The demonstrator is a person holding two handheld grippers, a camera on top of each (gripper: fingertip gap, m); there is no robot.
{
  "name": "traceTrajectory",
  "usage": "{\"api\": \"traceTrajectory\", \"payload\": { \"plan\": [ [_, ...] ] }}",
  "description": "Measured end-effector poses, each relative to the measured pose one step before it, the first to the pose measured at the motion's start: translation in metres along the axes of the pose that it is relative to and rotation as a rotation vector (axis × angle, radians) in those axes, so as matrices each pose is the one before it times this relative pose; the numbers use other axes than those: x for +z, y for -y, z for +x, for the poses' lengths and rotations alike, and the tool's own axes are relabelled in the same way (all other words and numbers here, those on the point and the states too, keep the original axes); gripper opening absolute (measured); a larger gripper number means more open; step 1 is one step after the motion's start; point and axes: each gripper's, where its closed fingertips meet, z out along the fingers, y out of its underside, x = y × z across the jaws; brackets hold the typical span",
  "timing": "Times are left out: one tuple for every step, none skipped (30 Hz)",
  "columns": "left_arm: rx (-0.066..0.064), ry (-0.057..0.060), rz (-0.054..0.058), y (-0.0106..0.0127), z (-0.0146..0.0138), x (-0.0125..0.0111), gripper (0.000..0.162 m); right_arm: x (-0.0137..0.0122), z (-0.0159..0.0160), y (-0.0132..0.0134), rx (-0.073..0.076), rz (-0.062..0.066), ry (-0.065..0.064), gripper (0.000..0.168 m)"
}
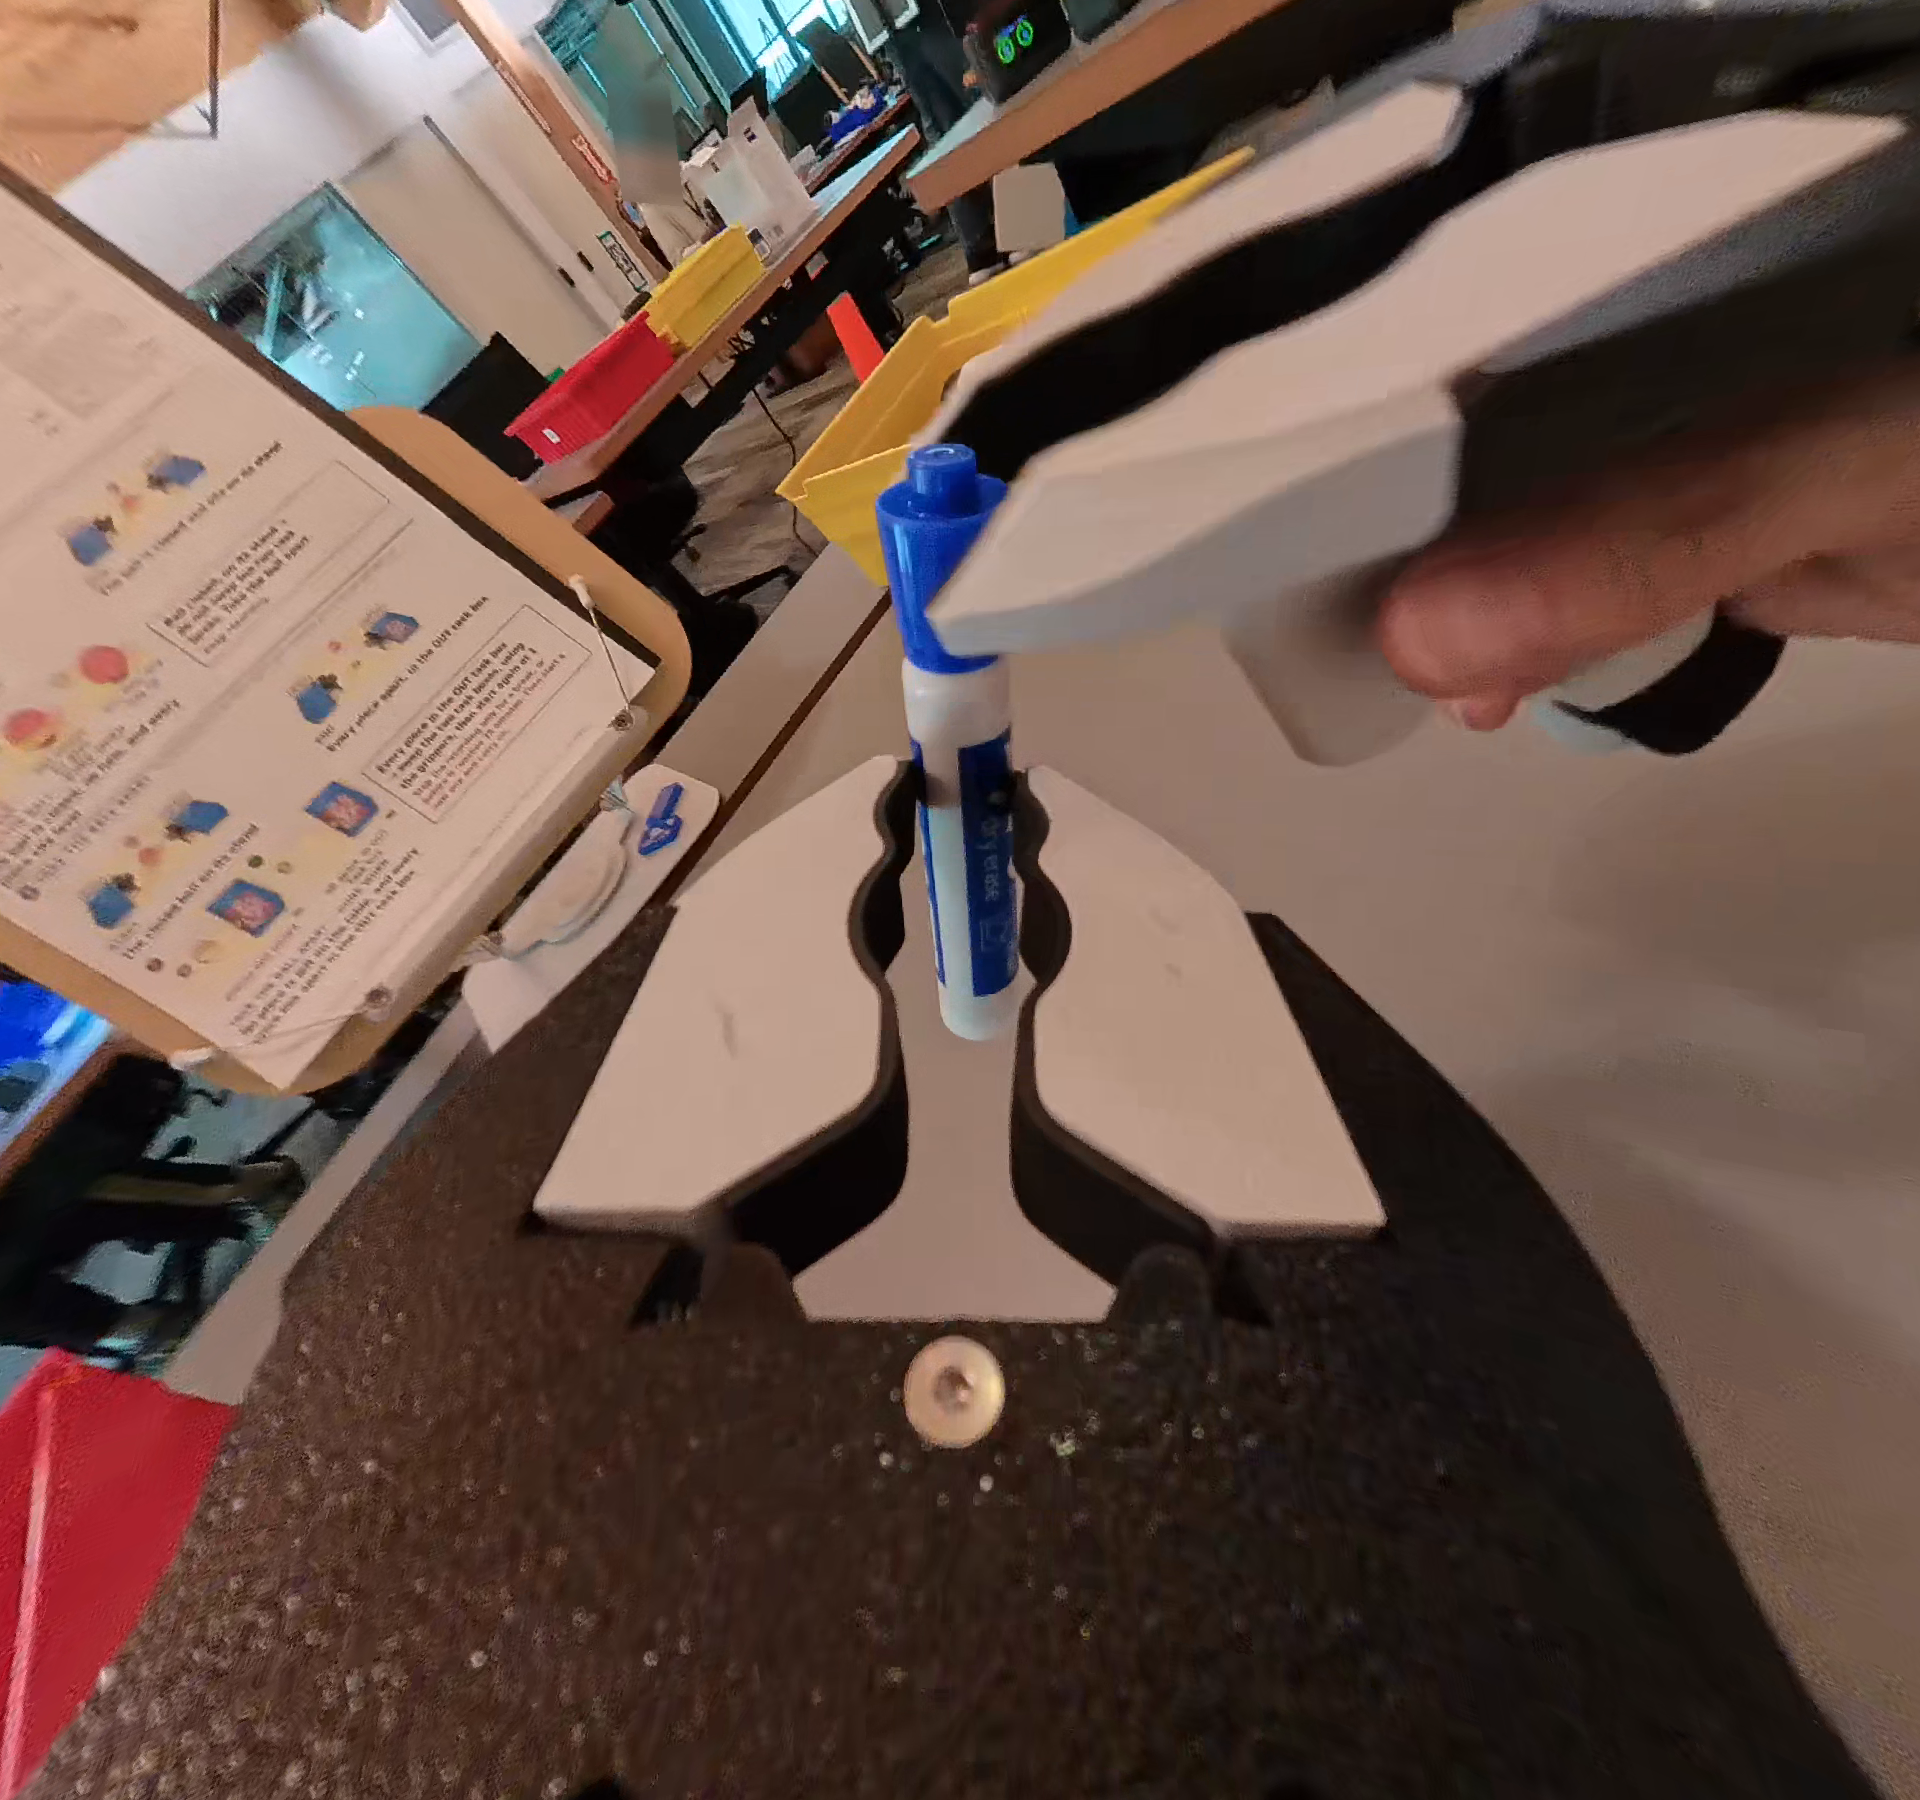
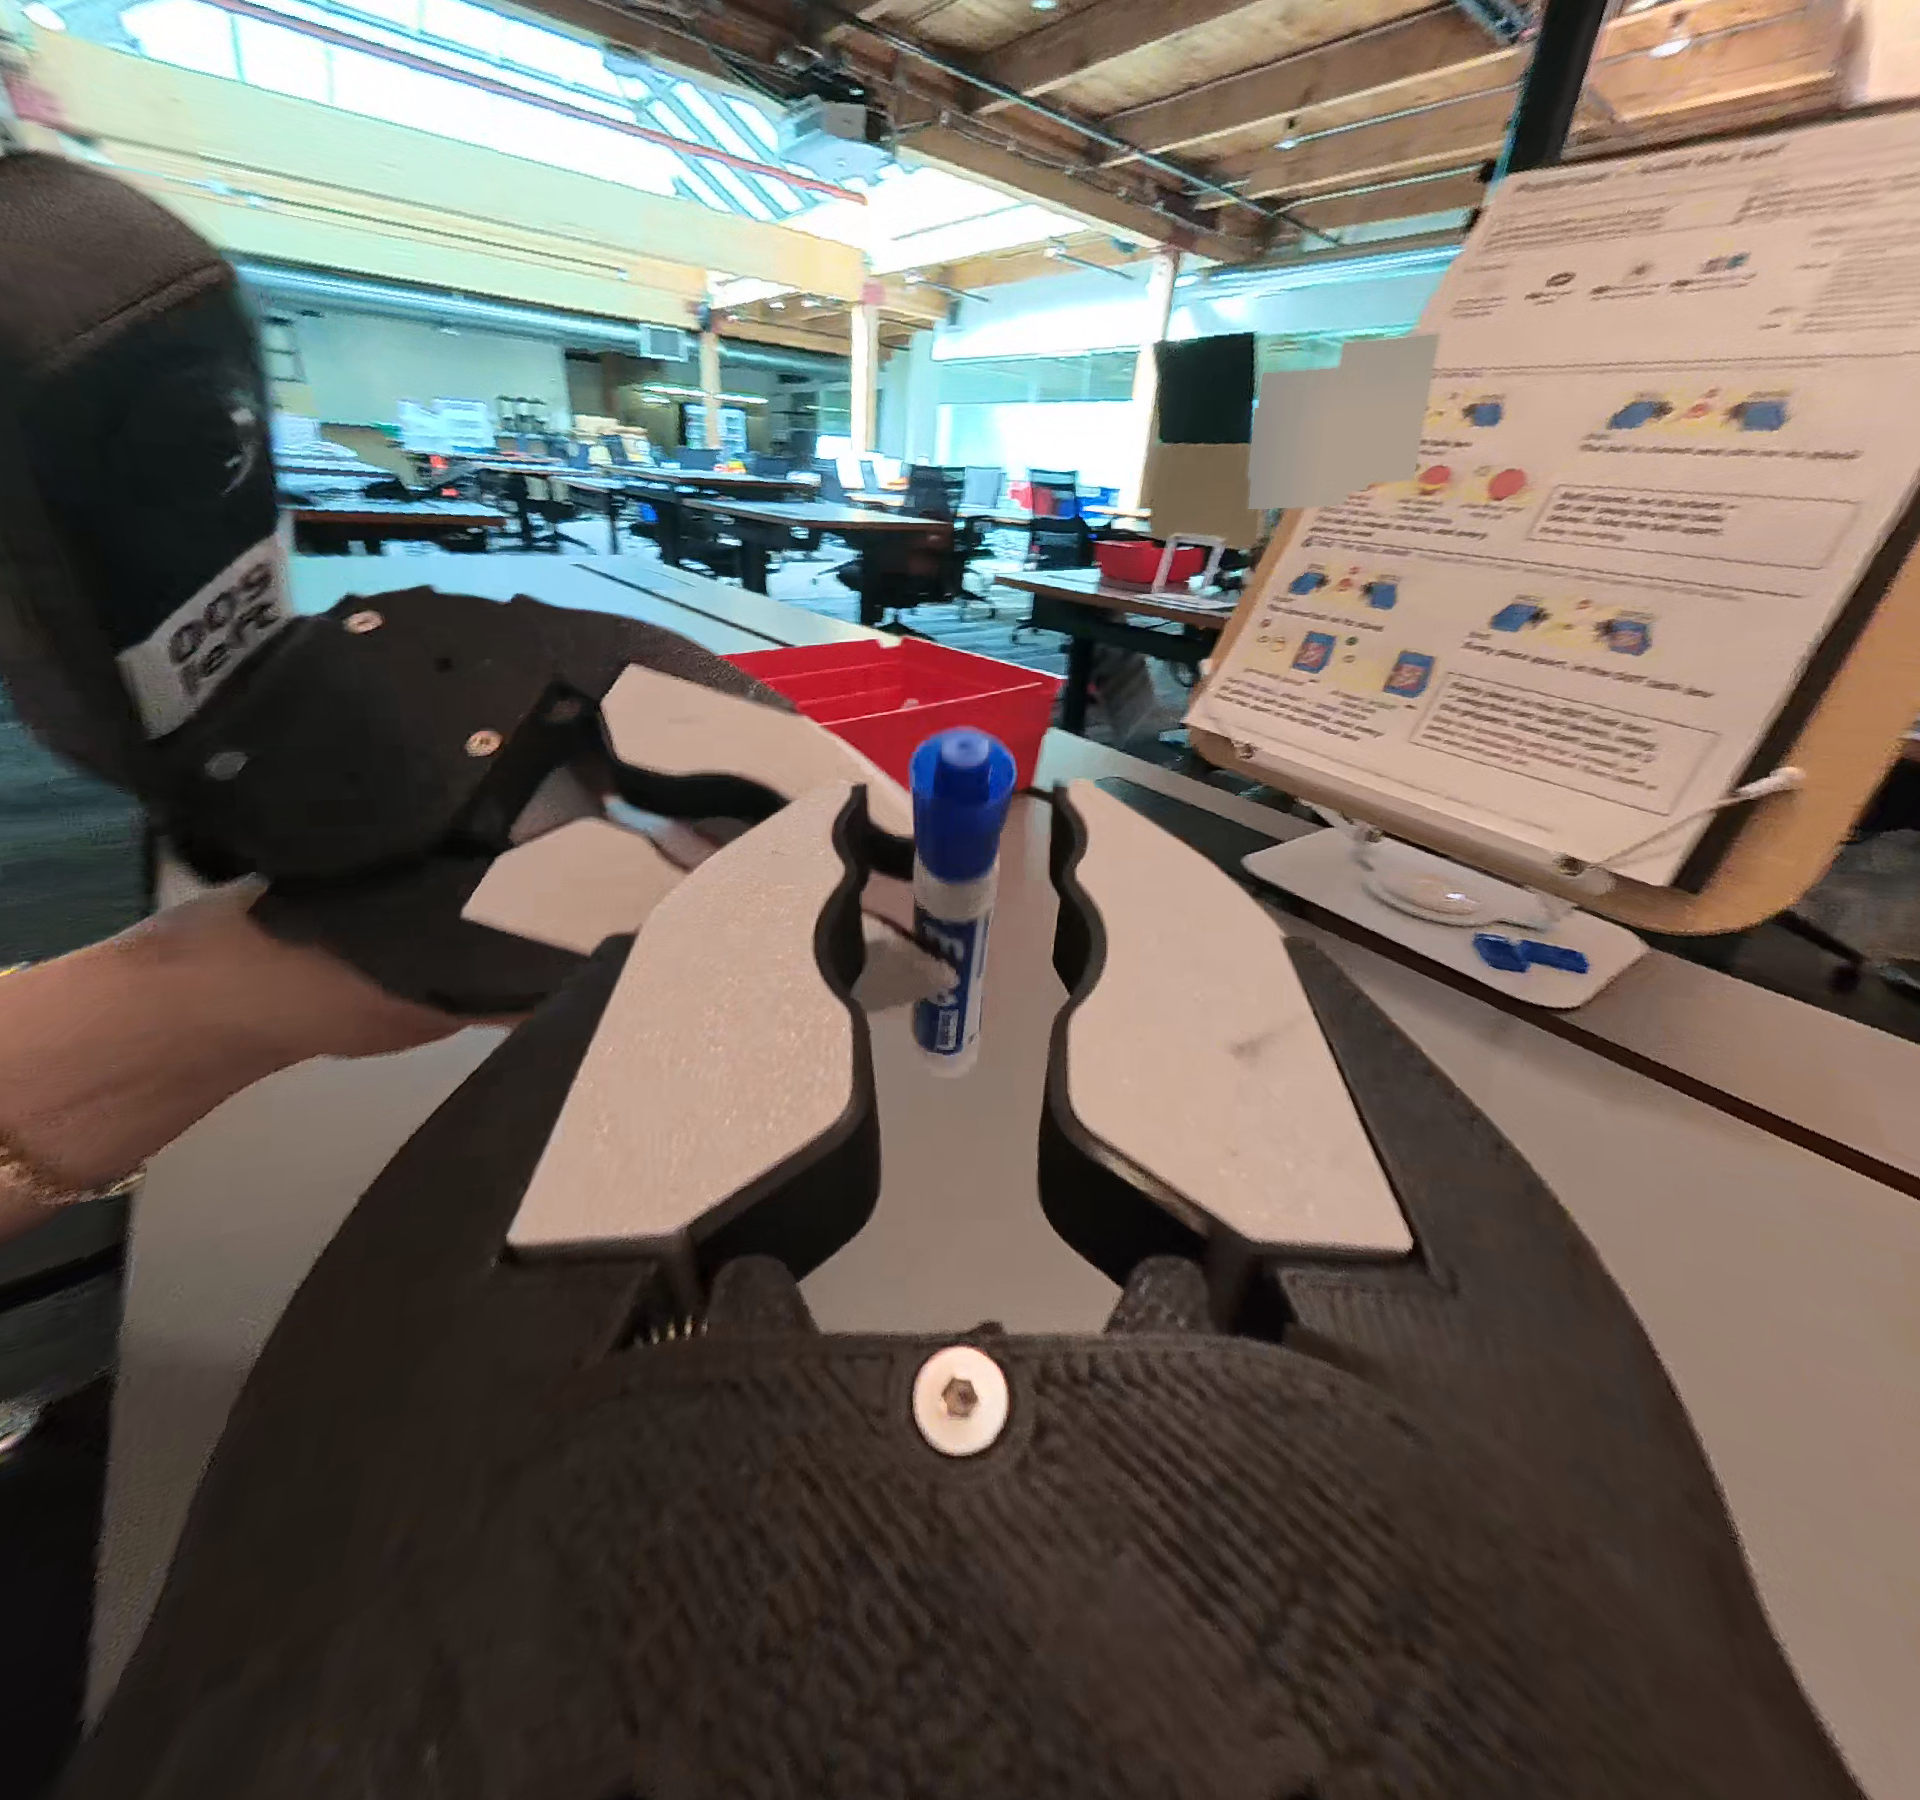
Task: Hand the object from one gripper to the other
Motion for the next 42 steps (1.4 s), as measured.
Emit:
{"api": "traceTrajectory", "payload": {
  "plan": [
    [0.0299, 0.005, -0.0097, -0.00057, 0.00318, 0.00176, 0.017, -0.00077, 0.00289, 0.00104, -0.0227, 0.0008, -0.0365, 0.027],
    [0.0132, 0.0038, -0.0046, -0.00025, 0.00264, 0.00172, 0.017, -0.00093, 0.00117, 0.00053, -0.0351, -0.0009, -0.019, 0.019],
    [-0.0019, 0.0008, -0.0017, -0.00044, 0.00183, 0.00137, 0.017, -0.00031, -0.00058, -0.0009, -0.0326, -0.0116, 0.0001, 0.019],
    [-0.0081, -0.0097, -0.0012, -0.00107, 0.00177, 0.00126, 0.017, -0.00006, -0.0007, -0.00214, -0.0201, -0.027, 0.0117, 0.019],
    [-0.0113, -0.0176, 0.0062, -0.00078, 0.00186, 0.00075, 0.018, -0.0004, -0.00027, -0.00217, -0.0143, -0.0332, 0.0231, 0.019],
    [-0.0148, -0.0264, 0.0194, 0.00094, 0.00219, -0.00003, 0.018, -0.00106, -0.00162, -0.00027, -0.0017, -0.0194, 0.0454, 0.019],
    [-0.0168, -0.0412, 0.0299, 0.00277, 0.00355, -0.00088, 0.019, -0.00258, -0.00024, 0.0017, 0.0085, 0.0008, 0.038, 0.019],
    [-0.0157, -0.0504, 0.0287, 0.00325, 0.00439, -0.00159, 0.019, -0.0032, -0.00018, 0.00307, 0.0129, 0.0181, 0.0345, 0.019],
    [-0.0147, -0.0468, 0.0229, 0.00263, 0.00368, -0.00188, 0.029, -0.00334, -0.00189, 0.00295, 0.0169, 0.0197, 0.0483, 0.019],
    [-0.0146, -0.0486, 0.0126, 0.00112, 0.0039, -0.00179, 0.039, -0.0034, -0.0058, 0.00282, 0.0178, 0.0157, 0.0753, 0.019],
    [-0.0202, -0.0526, 0.0008, -0.00087, 0.00384, -0.00171, 0.047, -0.00381, -0.00706, 0.00374, 0.0199, 0.0239, 0.0797, 0.019],
    [-0.0276, -0.0604, -0.0035, -0.00213, 0.0047, -0.00176, 0.053, -0.0039, -0.00673, 0.00481, 0.0158, 0.0325, 0.0695, 0.019],
    [-0.0302, -0.0775, -0.0019, -0.00264, 0.00702, -0.00202, 0.055, -0.00408, -0.00716, 0.00543, 0.0109, 0.0406, 0.0666, 0.019],
    [-0.0288, -0.084, 0.0007, -0.00273, 0.00854, -0.0021, 0.053, -0.00363, -0.00571, 0.00572, 0.0173, 0.0444, 0.0541, 0.019],
    [-0.0243, -0.0823, -0.0004, -0.00316, 0.00887, -0.00205, 0.049, -0.00303, -0.0033, 0.00479, 0.0212, 0.0357, 0.0365, 0.019],
    [-0.0179, -0.0754, -0.0015, -0.00302, 0.00856, -0.00164, 0.046, -0.00257, -0.00246, 0.00306, 0.0108, 0.0227, 0.0279, 0.019],
    [-0.0157, -0.0661, 0.0038, -0.0022, 0.00781, -0.00132, 0.041, -0.00207, -0.00269, 0.00118, 0.002, 0.0123, 0.0263, 0.019],
    [-0.0188, -0.0645, 0.0122, -0.00055, 0.00777, -0.00091, 0.037, -0.00144, -0.00295, 0.00021, 0.0034, 0.0064, 0.0253, 0.019],
    [-0.0219, -0.0599, 0.0223, 0.00134, 0.00697, -0.0006, 0.034, -0.00072, -0.00247, -0.00072, 0.0031, -0.0008, 0.0205, 0.019],
    [-0.0234, -0.043, 0.0295, 0.00274, 0.00443, -0.00027, 0.03, -0.00002, -0.00149, -0.00167, -0.0014, -0.0072, 0.011, 0.019],
    [-0.0253, -0.0237, 0.025, 0.00232, 0.0014, -0.00014, 0.027, 0.0005, -0.00214, -0.00179, -0.0017, -0.0072, 0.016, 0.019],
    [-0.0255, -0.0157, 0.0132, 0.00065, 0.0001, 0.00018, 0.025, 0.00082, -0.00251, -0.00107, -0.0011, -0.0023, 0.0152, 0.019],
    [-0.02, -0.0105, 0.0018, -0.00127, -0.00037, 0.00059, 0.025, 0.00101, -0.00061, -0.00078, -0.001, -0.0005, 0.0024, 0.019],
    [-0.0089, -0.002, -0.0056, -0.00249, -0.00109, 0.00082, 0.024, 0.0013, -0.0001, -0.00215, 0.0075, -0.0107, 0.0018, 0.019],
    [0.0057, -0.003, -0.0088, -0.00275, -0.0003, 0.00093, 0.019, 0.00114, -0.00044, -0.00236, 0.0046, -0.0128, 0.0044, 0.019],
    [0.0154, 0.0016, -0.0077, -0.00196, -0.00059, 0.00095, 0.019, 0.00085, -0.00015, -0.00145, -0.0009, -0.0047, 0.0001, 0.019],
    [0.016, 0.0164, -0.0079, -0.00127, -0.00258, 0.00072, 0.019, 0.00058, 0.00128, -0.00124, 0.0034, -0.006, -0.0079, 0.019],
    [0.0088, 0.0225, -0.0074, -0.00113, -0.00368, 0.00048, 0.019, -0.0001, 0.0042, -0.00167, 0.0091, -0.0126, -0.0258, 0.019],
    [0.0, 0.0315, -0.0023, -0.00055, -0.00528, 0.00014, 0.019, -0.00082, 0.00634, -0.00148, 0.0072, -0.0123, -0.0418, 0.019],
    [-0.0043, 0.0516, 0.0029, -0.00001, -0.00835, -0.00061, 0.019, -0.0014, 0.00844, -0.0012, 0.0047, -0.0091, -0.0601, 0.02],
    [-0.0038, 0.06, 0.006, 0.0007, -0.00959, -0.00107, 0.018, -0.00144, 0.01055, -0.00193, 0.0005, -0.0166, -0.0744, 0.025],
    [-0.0037, 0.0735, 0.0077, 0.00145, -0.01107, -0.0016, 0.018, -0.00061, 0.01034, -0.00381, -0.0079, -0.034, -0.0705, 0.037],
    [0.0009, 0.0991, 0.003, 0.00187, -0.01396, -0.00168, 0.019, 0.00038, 0.00885, -0.00496, -0.0081, -0.0422, -0.0614, 0.042],
    [0.0103, 0.1096, -0.0018, 0.00178, -0.01423, -0.00157, 0.019, 0.00136, 0.0082, -0.00392, 0.0001, -0.0332, -0.0618, 0.048],
    [0.02, 0.1093, -0.004, 0.00205, -0.01278, -0.00132, 0.018, 0.00223, 0.00664, -0.00119, 0.0122, -0.0083, -0.0564, 0.054],
    [0.0276, 0.1089, -0.002, 0.00275, -0.0112, -0.00113, 0.018, 0.00276, 0.00488, 0.00035, 0.025, 0.0079, -0.049, 0.052],
    [0.0359, 0.0988, -0.0027, 0.00307, -0.00868, -0.00071, 0.018, 0.00317, 0.00633, -0.00016, 0.0375, 0.0107, -0.0618, 0.049],
    [0.0518, 0.0808, -0.0045, 0.00294, -0.00502, -0.00041, 0.018, 0.00327, 0.00501, -0.00049, 0.0334, 0.0151, -0.0573, 0.05],
    [0.0653, 0.0736, -0.0054, 0.00291, -0.00337, -0.00048, 0.018, 0.00291, 0.00107, -0.00092, 0.0186, 0.0184, -0.0329, 0.048],
    [0.0712, 0.0709, -0.0063, 0.00273, -0.00284, -0.00058, 0.018, 0.00277, -0.00077, -0.00258, 0.0027, 0.0061, -0.0218, 0.044],
    [0.067, 0.0572, -0.0051, 0.00247, -0.00159, -0.00056, 0.018, 0.00237, -0.00293, -0.00277, -0.0155, -0.0002, -0.0076, 0.041],
    [0.0508, 0.0371, -0.0054, 0.00194, 0.00016, -0.0002, 0.018, 0.00194, -0.00416, -0.00187, -0.0211, -0.0009, 0.001, 0.037]
  ]
}}
